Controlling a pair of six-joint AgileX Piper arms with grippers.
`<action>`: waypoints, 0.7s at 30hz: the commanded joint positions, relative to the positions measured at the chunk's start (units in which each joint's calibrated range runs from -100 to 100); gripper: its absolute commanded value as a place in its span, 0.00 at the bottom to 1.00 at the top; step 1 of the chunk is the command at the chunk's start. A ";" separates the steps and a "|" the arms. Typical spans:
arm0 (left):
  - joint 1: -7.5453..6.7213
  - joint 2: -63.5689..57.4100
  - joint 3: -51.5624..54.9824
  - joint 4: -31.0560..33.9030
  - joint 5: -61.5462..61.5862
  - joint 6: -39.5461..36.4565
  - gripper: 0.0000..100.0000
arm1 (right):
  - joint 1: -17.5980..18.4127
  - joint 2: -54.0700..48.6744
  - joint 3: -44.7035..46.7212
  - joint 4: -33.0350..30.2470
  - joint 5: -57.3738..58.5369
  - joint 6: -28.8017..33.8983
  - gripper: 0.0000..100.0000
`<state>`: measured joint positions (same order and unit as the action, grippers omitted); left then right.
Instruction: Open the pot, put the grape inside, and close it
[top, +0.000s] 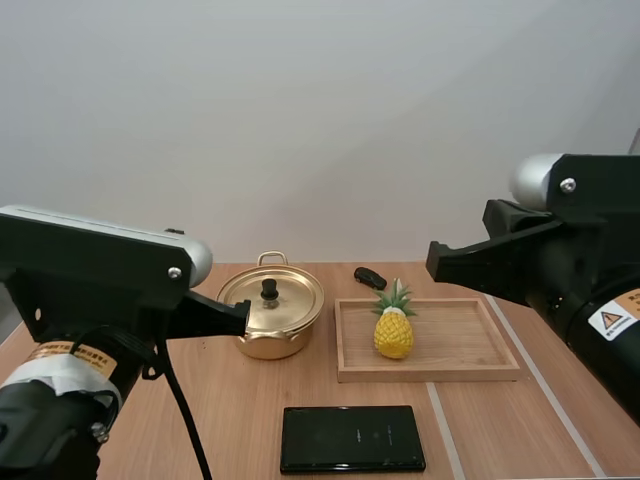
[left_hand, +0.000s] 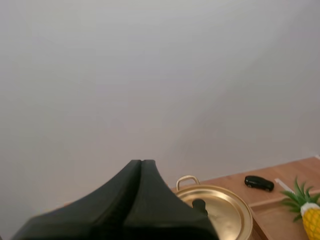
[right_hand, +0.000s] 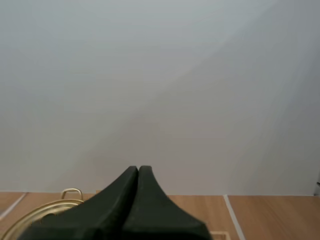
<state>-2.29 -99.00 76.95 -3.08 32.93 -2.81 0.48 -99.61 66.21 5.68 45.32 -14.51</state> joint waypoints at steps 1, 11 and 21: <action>-0.26 -0.14 1.23 0.33 -12.36 -0.44 0.00 | -0.22 -0.39 3.62 0.59 -8.68 0.03 0.00; -0.26 -0.14 15.82 0.33 -35.40 -0.44 0.00 | -0.22 -0.39 20.06 -0.87 -33.42 0.03 0.00; -0.26 -0.14 23.05 -0.10 -43.11 -5.29 0.00 | -0.22 -0.39 28.68 -2.96 -36.82 0.03 0.00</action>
<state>-2.32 -99.00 99.74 -3.08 -8.53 -5.74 0.48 -99.61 93.27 4.28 10.00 -14.51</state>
